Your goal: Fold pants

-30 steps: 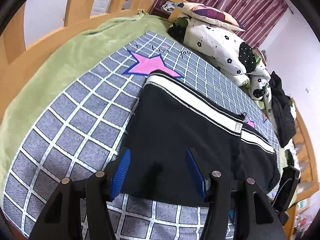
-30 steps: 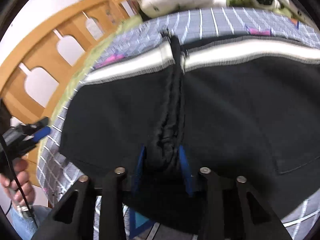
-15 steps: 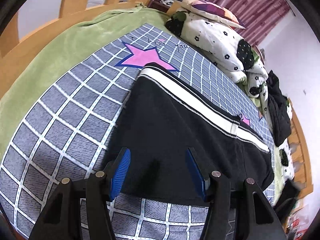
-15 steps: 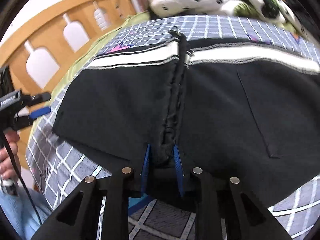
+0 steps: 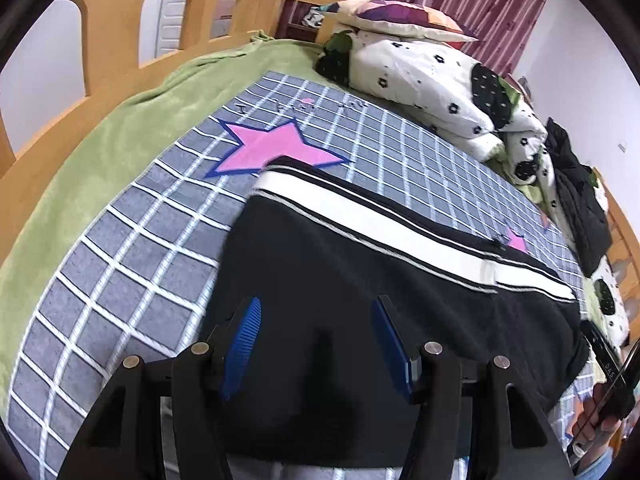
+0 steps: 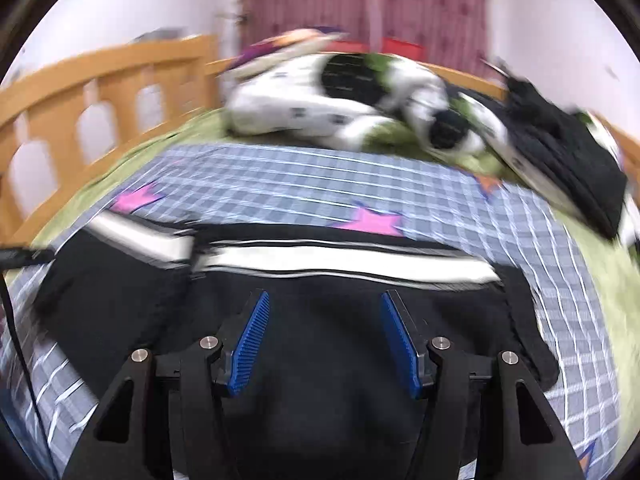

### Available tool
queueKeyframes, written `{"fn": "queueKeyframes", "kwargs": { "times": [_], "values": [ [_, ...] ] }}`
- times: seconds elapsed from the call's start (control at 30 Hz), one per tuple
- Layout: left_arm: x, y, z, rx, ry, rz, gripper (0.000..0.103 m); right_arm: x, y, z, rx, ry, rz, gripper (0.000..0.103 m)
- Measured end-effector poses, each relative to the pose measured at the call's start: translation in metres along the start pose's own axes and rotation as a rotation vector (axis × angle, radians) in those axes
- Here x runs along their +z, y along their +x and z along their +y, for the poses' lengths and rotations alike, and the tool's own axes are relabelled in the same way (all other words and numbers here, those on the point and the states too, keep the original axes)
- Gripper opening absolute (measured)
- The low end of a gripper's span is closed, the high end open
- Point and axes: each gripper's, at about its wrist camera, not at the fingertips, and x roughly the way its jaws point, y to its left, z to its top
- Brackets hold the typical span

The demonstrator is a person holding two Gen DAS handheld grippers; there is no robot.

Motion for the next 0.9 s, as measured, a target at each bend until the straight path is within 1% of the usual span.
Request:
{"fn": "queueKeyframes", "kwargs": {
  "times": [0.03,0.07,0.1,0.13,0.17,0.23,0.27,0.3,0.37,0.4,0.47,0.5,0.57,0.6,0.7,0.77,0.9],
  "values": [
    [0.001,0.002,0.003,0.029,0.004,-0.012,0.056,-0.005,0.007,-0.017,0.007,0.068,0.007,0.057],
    [0.002,0.004,0.006,0.048,0.009,-0.019,0.056,-0.012,0.017,-0.035,0.014,0.142,0.035,0.056],
    [0.003,0.006,0.009,0.078,0.013,-0.028,0.056,-0.016,0.025,-0.043,0.003,0.177,0.072,0.048],
    [0.003,0.009,0.011,0.097,0.015,-0.026,0.056,-0.018,0.033,-0.053,-0.016,0.202,0.129,0.042],
    [0.004,0.011,0.012,0.103,0.012,-0.021,0.056,-0.017,0.037,-0.058,-0.024,0.2,0.155,0.037],
    [0.006,0.014,0.016,0.091,-0.014,-0.014,0.056,-0.015,0.034,-0.064,-0.077,0.16,0.133,0.04],
    [0.006,0.015,0.019,0.093,-0.033,-0.017,0.056,-0.014,0.033,-0.064,-0.1,0.148,0.111,0.046],
    [0.005,0.016,0.021,0.103,-0.044,-0.016,0.056,-0.015,0.032,-0.065,-0.109,0.138,0.091,0.053],
    [0.003,0.02,0.025,0.126,-0.058,0.003,0.056,-0.017,0.034,-0.068,-0.092,0.127,0.079,0.058],
    [0.001,0.022,0.027,0.138,-0.066,0.011,0.056,-0.017,0.039,-0.068,-0.088,0.119,0.088,0.058],
    [-0.004,0.028,0.034,0.145,-0.093,0.043,0.056,-0.02,0.055,-0.065,-0.071,0.081,0.148,0.058],
    [-0.007,0.031,0.036,0.138,-0.097,0.064,0.056,-0.022,0.063,-0.062,-0.092,0.063,0.169,0.058],
    [-0.013,0.036,0.04,0.128,-0.101,0.102,0.057,-0.027,0.067,-0.056,-0.139,0.033,0.153,0.058],
    [-0.016,0.039,0.042,0.119,-0.107,0.116,0.058,-0.028,0.07,-0.054,-0.147,0.023,0.15,0.062],
    [-0.023,0.037,0.042,0.116,-0.083,0.111,0.063,-0.031,0.081,-0.046,-0.148,0.016,0.175,0.075],
    [-0.026,0.037,0.038,0.123,-0.043,0.118,0.069,-0.032,0.085,-0.042,-0.169,0.0,0.179,0.078],
    [-0.03,0.036,0.036,0.119,-0.007,0.124,0.073,-0.034,0.088,-0.043,-0.164,0.014,0.182,0.08]
  ]
}}
